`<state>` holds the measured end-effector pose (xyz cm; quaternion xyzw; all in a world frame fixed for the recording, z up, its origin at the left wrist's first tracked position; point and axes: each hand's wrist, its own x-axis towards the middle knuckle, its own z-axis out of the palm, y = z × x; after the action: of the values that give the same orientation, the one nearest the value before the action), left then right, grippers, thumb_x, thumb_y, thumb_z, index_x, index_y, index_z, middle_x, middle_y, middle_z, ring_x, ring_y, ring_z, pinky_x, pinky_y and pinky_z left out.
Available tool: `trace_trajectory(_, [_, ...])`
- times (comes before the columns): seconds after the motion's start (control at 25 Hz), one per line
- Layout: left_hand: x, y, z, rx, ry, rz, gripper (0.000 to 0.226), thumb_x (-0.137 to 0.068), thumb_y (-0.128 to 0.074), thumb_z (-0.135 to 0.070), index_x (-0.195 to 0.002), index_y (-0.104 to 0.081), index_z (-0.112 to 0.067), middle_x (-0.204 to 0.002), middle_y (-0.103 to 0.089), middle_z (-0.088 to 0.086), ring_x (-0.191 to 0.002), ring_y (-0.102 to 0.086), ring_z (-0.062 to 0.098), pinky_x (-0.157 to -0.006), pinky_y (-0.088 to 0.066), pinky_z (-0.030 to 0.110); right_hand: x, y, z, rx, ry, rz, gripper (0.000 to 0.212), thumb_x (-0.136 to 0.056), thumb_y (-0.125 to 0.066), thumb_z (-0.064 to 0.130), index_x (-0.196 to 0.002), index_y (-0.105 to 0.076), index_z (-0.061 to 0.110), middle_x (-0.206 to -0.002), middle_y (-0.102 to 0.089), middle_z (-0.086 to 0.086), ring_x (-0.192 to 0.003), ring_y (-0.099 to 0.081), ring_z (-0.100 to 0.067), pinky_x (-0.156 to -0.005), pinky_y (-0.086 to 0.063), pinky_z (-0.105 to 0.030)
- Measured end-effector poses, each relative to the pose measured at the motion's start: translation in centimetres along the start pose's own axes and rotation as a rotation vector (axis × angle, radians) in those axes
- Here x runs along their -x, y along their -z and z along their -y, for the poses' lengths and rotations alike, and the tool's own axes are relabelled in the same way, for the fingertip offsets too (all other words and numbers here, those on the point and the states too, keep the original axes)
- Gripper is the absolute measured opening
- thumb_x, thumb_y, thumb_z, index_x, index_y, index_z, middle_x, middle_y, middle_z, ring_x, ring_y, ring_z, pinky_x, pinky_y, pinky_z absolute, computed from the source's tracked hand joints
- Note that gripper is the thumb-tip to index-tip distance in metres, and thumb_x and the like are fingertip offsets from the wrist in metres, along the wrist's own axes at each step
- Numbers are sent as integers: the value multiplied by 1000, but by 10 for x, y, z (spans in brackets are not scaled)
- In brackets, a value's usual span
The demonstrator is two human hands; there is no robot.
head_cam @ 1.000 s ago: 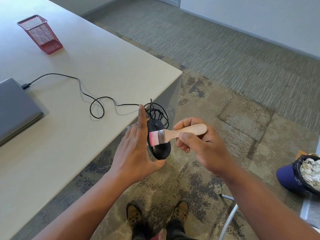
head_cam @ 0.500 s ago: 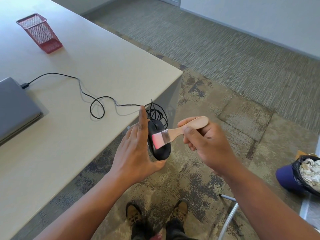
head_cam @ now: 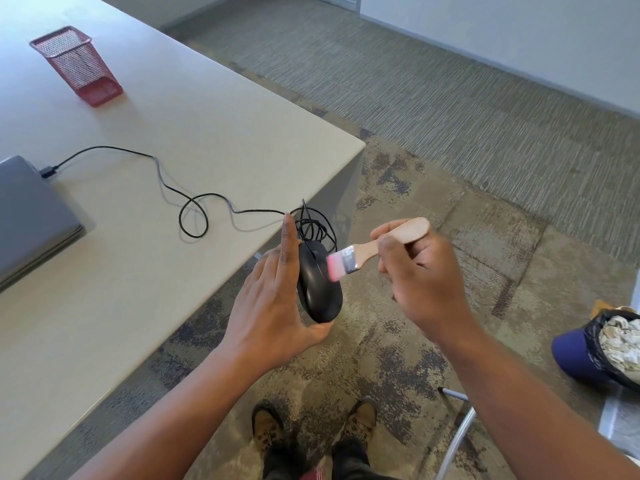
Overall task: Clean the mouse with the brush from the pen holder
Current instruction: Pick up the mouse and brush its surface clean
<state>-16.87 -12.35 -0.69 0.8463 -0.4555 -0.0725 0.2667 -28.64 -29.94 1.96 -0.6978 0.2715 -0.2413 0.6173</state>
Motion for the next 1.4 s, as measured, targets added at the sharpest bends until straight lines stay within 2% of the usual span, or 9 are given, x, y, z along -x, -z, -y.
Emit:
trace_trajectory(0.2, [-1, 1, 0, 2, 8, -6, 156, -61, -88, -50, -155, 35, -29, -149, -49, 4, -137, -47, 26, -116, -40, 49, 2, -2, 8, 4, 198, 74, 18, -98, -59, 30, -107, -71, 20, -70, -67, -15, -59, -57, -40, -50, -46, -53])
trace_trajectory(0.4, [-3, 1, -1, -2, 23, 15, 158, -58, -89, -46, -153, 37, -31, -149, -49, 4, -136, -47, 27, -111, -41, 38, 7, -9, 5, 211, 263, 127, 13, -98, -59, 21, -102, -72, 18, -61, -65, 0, -44, -45, -5, -41, -33, -25])
trace_trajectory(0.48, [-3, 1, 0, -12, 20, 19, 159, -58, -89, -46, -152, 38, -31, -147, -49, 4, -135, -48, 27, -110, -40, 37, 6, -5, 8, 170, 271, 105, 13, -97, -58, 14, -93, -71, 16, -54, -58, 8, -42, -41, -5, -40, -30, -23])
trace_trajectory(0.64, [-3, 1, -1, -13, 6, 20, 159, -57, -89, -45, -153, 38, -31, -149, -48, 4, -136, -48, 27, -113, -42, 43, 2, -8, 14, 209, 337, 97, 13, -99, -59, 17, -102, -72, 17, -61, -64, -4, -43, -43, -10, -40, -32, -27])
trace_trajectory(0.84, [-4, 1, 0, -15, 14, 18, 158, -58, -89, -45, -154, 36, -30, -148, -49, 4, -136, -47, 27, -113, -40, 38, 2, -6, 12, 194, 280, 89, 14, -96, -58, 14, -91, -71, 13, -51, -52, 10, -41, -39, -6, -40, -28, -24])
trace_trajectory(1.0, [-5, 1, 0, -11, 19, 16, 158, -58, -89, -43, -153, 36, -32, -148, -48, 3, -136, -47, 26, -114, -41, 40, 0, -8, 10, 219, 311, 107, 14, -99, -59, 19, -103, -72, 14, -60, -64, -3, -43, -44, -10, -39, -32, -28])
trace_trajectory(1.12, [-5, 1, 0, -9, 25, 18, 158, -58, -89, -44, -154, 36, -31, -149, -48, 3, -136, -47, 26, -113, -41, 39, 1, -8, 9, 207, 285, 118, 14, -97, -58, 15, -95, -72, 13, -52, -54, 10, -41, -40, -6, -40, -29, -23])
trace_trajectory(1.28, [-6, 1, -1, -22, 12, 12, 157, -58, -88, -44, -154, 36, -32, -151, -47, 4, -138, -47, 26, -115, -41, 44, 0, -8, 12, 212, 343, 88, 12, -99, -60, 14, -102, -72, 15, -60, -64, -2, -43, -45, -10, -40, -33, -27])
trace_trajectory(1.4, [-7, 1, -3, -20, 20, 12, 159, -57, -90, -44, -152, 37, -33, -151, -47, 4, -138, -46, 27, -115, -40, 41, 1, -11, 10, 239, 297, 127, 13, -98, -60, 15, -99, -72, 11, -53, -55, 11, -40, -41, -5, -41, -29, -19])
